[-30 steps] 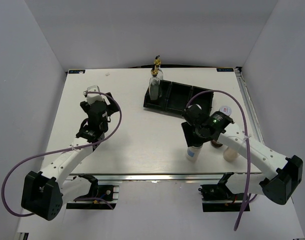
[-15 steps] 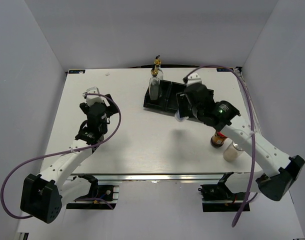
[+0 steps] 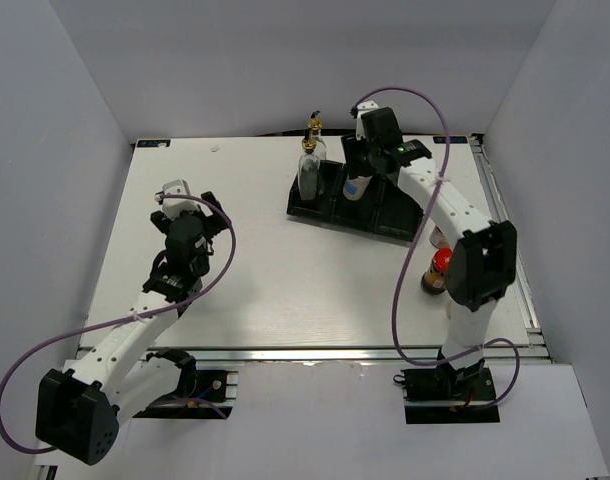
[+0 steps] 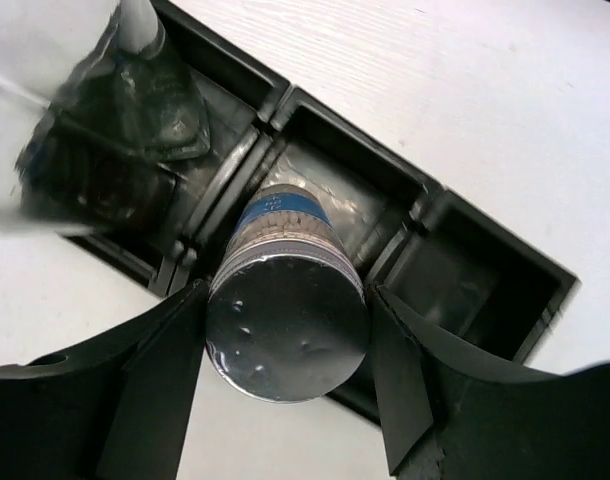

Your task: Organize the condiment bottles

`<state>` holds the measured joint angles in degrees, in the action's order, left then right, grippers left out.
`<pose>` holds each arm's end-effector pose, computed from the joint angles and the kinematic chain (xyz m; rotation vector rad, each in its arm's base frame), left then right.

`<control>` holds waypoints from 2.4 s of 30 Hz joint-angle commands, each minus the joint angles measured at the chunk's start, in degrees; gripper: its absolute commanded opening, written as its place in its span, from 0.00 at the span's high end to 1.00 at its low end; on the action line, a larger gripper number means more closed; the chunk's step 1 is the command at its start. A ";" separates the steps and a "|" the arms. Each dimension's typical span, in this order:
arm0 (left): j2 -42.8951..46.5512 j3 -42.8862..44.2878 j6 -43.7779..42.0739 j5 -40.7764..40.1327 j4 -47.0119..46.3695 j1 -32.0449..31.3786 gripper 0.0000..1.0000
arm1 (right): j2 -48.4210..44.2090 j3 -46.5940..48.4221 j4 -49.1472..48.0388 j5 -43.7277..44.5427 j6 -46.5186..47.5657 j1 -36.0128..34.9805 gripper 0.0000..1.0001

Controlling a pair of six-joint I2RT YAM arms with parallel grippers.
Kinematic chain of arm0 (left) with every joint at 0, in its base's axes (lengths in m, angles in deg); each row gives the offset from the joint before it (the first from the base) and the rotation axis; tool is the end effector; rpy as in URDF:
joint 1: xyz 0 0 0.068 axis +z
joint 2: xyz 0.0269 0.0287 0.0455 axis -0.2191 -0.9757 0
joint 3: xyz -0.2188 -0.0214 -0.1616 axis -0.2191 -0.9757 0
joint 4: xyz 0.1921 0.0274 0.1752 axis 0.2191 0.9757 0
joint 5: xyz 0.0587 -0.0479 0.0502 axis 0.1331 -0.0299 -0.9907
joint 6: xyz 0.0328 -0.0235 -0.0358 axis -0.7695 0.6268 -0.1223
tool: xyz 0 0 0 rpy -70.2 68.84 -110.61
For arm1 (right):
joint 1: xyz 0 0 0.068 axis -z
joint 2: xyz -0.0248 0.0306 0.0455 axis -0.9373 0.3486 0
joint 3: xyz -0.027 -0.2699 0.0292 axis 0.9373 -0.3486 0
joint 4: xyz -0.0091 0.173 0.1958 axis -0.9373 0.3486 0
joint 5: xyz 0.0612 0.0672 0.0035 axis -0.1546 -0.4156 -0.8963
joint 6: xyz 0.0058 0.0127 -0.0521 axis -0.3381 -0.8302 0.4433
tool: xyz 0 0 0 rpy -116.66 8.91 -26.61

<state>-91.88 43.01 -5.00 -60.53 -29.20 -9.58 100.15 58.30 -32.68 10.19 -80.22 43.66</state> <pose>0.2092 -0.0638 0.2848 -0.3672 1.7020 0.0101 0.3923 0.1827 0.3432 -0.3574 2.1462 0.0425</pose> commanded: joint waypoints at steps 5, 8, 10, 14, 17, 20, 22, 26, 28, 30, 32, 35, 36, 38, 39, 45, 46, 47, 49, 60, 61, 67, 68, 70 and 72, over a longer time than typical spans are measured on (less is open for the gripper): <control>1.68 -0.79 -0.04 -1.44 -1.72 0.18 0.02 | 8.90 10.24 -5.06 -0.61 2.62 2.03 1.00; 1.24 -0.70 -0.04 -1.18 -1.98 0.18 0.02 | 10.39 9.89 -5.67 -0.61 1.83 2.03 0.83; 0.98 -0.79 -0.13 -1.01 -2.07 0.18 0.02 | 11.10 9.89 -5.58 0.01 1.39 2.11 0.57; 0.54 -0.61 0.04 -0.74 -1.98 0.18 0.02 | 10.93 10.41 -4.62 0.45 -1.33 2.12 0.11; 0.36 -0.79 0.30 -0.92 -2.68 0.18 0.02 | 9.08 10.24 -3.65 -0.08 -0.98 2.20 0.10; -0.08 -0.97 0.57 0.14 -3.38 0.18 0.02 | 6.71 9.80 -2.60 -0.43 -0.98 2.29 0.10; -0.34 -0.79 0.66 0.23 -3.21 0.18 0.02 | 4.44 9.80 -1.72 -0.96 -1.25 2.47 0.11; -0.60 -0.70 1.01 0.57 -3.29 0.18 0.02 | -1.89 6.91 -0.66 -0.96 -2.38 2.73 0.11; -1.39 -0.88 1.10 2.41 -4.26 0.18 0.02 | -7.49 1.66 -0.40 0.18 -3.09 3.08 0.11; -2.71 -0.09 1.27 5.39 -5.23 0.18 0.02 | -11.64 -2.92 0.30 2.62 -4.75 4.04 0.11; -4.90 1.40 1.54 9.09 -5.32 0.18 0.02 | -18.41 -10.21 3.37 4.66 -6.69 5.10 0.11; -7.01 2.81 2.15 10.77 -6.37 0.27 0.02 | -28.07 -20.21 7.33 9.40 -10.03 8.52 0.10; -7.54 2.99 2.33 11.38 -6.98 0.18 0.02 | -32.62 -22.26 8.56 10.89 -10.56 10.79 0.11; -9.12 3.43 2.42 14.88 -10.04 0.27 0.02 | -36.96 -27.61 11.20 11.87 -12.84 14.31 0.11; -9.83 3.86 2.42 16.47 -11.11 0.27 0.02 | -40.37 -29.29 11.55 12.22 -13.46 15.55 0.11; -16.59 12.20 1.10 24.21 -10.95 0.27 0.02 | -46.02 -37.20 13.05 9.79 -16.45 31.34 0.10; -17.04 12.39 0.84 24.22 -10.95 0.27 0.02 | -46.20 -38.18 12.79 8.72 -16.80 32.86 0.11; -17.39 12.48 0.57 24.13 -11.12 0.27 0.02 | -46.38 -39.06 12.79 8.01 -17.67 35.05 0.11; -18.09 12.48 -0.66 23.78 -11.47 0.27 0.02 | -46.38 -40.91 13.75 7.04 -18.21 36.21 0.11; -25.39 14.68 -1.63 23.25 -12.79 0.44 0.02 | -50.34 -47.06 20.51 4.58 -22.86 36.48 0.11; -25.83 15.03 -1.63 23.34 -12.36 0.53 0.02 | -50.34 -48.02 21.56 4.06 -22.95 36.48 0.11; -25.74 15.21 -1.54 22.11 -11.21 0.71 0.02 | -52.62 -50.49 23.33 1.50 -24.36 36.48 0.13; -25.48 15.03 -1.45 22.20 -11.30 0.71 0.02 | -52.79 -50.93 23.94 1.33 -24.80 36.48 0.15; -24.60 14.50 -1.54 22.55 -11.47 0.71 0.02 | -53.15 -51.54 24.12 0.54 -25.06 36.48 0.17; -23.99 14.07 -1.71 22.11 -11.65 0.71 0.02 | -52.80 -52.07 24.39 0.62 -25.15 36.39 0.18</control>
<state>-119.01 56.01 -6.12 -37.82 -40.41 -9.19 47.76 6.94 -9.64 12.20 -103.89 79.99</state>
